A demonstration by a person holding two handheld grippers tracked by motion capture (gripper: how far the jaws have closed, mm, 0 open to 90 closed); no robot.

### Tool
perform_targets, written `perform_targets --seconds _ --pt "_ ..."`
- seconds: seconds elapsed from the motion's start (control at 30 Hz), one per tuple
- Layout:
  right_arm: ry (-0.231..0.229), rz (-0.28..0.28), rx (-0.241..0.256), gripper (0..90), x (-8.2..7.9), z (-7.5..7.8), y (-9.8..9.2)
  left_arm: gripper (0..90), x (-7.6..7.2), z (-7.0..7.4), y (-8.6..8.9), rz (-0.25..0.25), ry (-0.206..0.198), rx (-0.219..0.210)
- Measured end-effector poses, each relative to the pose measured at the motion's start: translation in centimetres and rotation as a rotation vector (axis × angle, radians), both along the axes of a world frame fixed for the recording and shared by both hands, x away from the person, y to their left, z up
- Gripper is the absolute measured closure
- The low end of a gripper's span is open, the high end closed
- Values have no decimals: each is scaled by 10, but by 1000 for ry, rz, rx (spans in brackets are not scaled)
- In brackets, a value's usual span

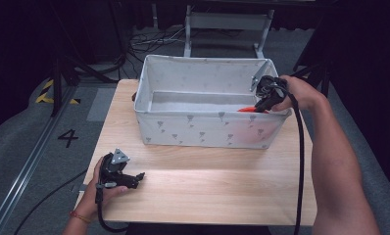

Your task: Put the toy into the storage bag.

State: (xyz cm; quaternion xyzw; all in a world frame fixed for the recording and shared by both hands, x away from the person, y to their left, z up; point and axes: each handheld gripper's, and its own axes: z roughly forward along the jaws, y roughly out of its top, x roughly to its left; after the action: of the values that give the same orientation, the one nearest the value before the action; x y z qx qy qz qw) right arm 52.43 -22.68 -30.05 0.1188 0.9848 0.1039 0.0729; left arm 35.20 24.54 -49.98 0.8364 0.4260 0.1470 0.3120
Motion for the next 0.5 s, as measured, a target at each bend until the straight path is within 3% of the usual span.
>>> perform_targets --seconds 0.13,0.2,0.3,0.47,0.5 --pt "37 27 -38 802 -2 -6 7 5 0 0 0 0 0 0" --pt "43 45 -39 802 -3 -6 8 6 0 0 0 0 0 0" --pt "46 27 -24 790 -4 -3 7 5 0 0 0 0 0 0" --pt "6 12 -8 709 -6 0 2 6 0 0 0 -1 0 1" --pt "-29 0 10 674 -6 2 0 5 0 0 0 0 0 0"
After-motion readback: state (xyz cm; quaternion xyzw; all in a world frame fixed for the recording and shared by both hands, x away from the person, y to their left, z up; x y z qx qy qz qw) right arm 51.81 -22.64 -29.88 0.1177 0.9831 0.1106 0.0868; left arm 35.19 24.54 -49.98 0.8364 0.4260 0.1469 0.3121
